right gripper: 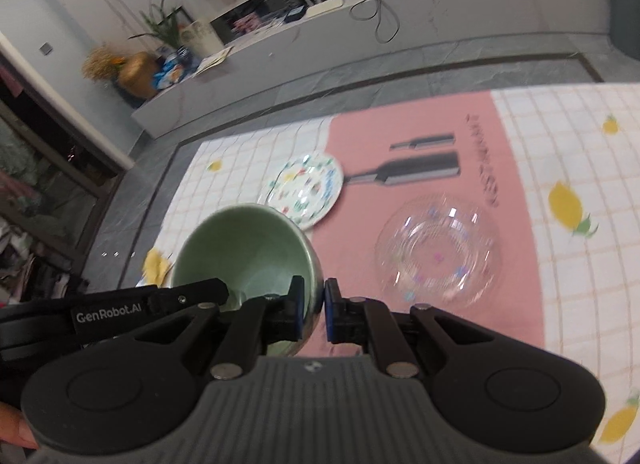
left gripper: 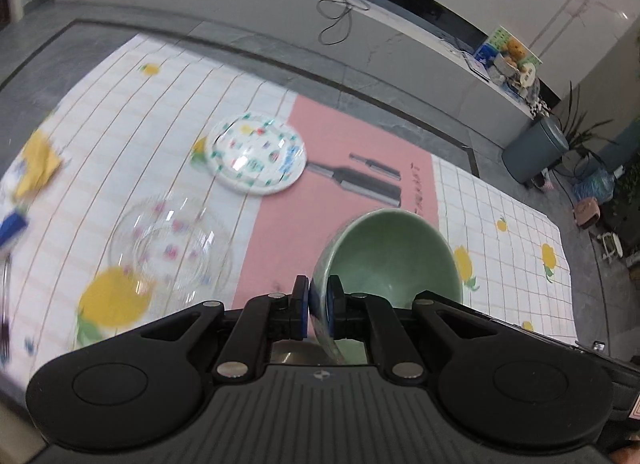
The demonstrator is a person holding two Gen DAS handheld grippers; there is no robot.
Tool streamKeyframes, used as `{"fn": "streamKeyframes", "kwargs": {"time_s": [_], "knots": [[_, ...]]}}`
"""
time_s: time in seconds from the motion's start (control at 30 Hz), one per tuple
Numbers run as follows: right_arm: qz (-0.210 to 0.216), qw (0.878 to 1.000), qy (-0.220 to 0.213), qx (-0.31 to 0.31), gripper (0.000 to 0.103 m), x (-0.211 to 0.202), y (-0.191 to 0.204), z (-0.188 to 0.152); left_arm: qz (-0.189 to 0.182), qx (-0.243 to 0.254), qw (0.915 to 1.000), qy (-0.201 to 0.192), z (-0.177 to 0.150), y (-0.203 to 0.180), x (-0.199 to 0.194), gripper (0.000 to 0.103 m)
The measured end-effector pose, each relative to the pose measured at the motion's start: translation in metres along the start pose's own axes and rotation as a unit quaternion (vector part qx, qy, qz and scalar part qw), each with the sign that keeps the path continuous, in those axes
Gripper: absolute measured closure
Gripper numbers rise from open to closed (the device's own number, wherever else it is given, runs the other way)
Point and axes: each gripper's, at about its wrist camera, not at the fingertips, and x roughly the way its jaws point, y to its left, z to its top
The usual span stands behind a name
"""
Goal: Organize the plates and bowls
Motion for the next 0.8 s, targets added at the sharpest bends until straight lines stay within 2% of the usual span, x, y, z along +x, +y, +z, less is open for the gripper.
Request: {"fn": "streamKeyframes", "kwargs": {"time_s": [0.37,0.53,0.8], "knots": [[0.002,0.999,0.040,-0.023,0.095,-0.008,0.004,-0.068,-0.014,-0.061,0.9977,0.025,-0.068,0.037,-0.004,0.094],[-0.006,0.998,0.061,-0.021,0.095,0.005,-0.002,-0.085,-0.015,-0.076,0.9961,0.041,-0.085,0.050,0.009,0.094],[-0.020,0.996,0.078,-0.023,0.095,0.022,-0.006,-0.091,0.003,-0.070,0.9962,0.052,-0.089,0.051,0.025,0.094]]}}
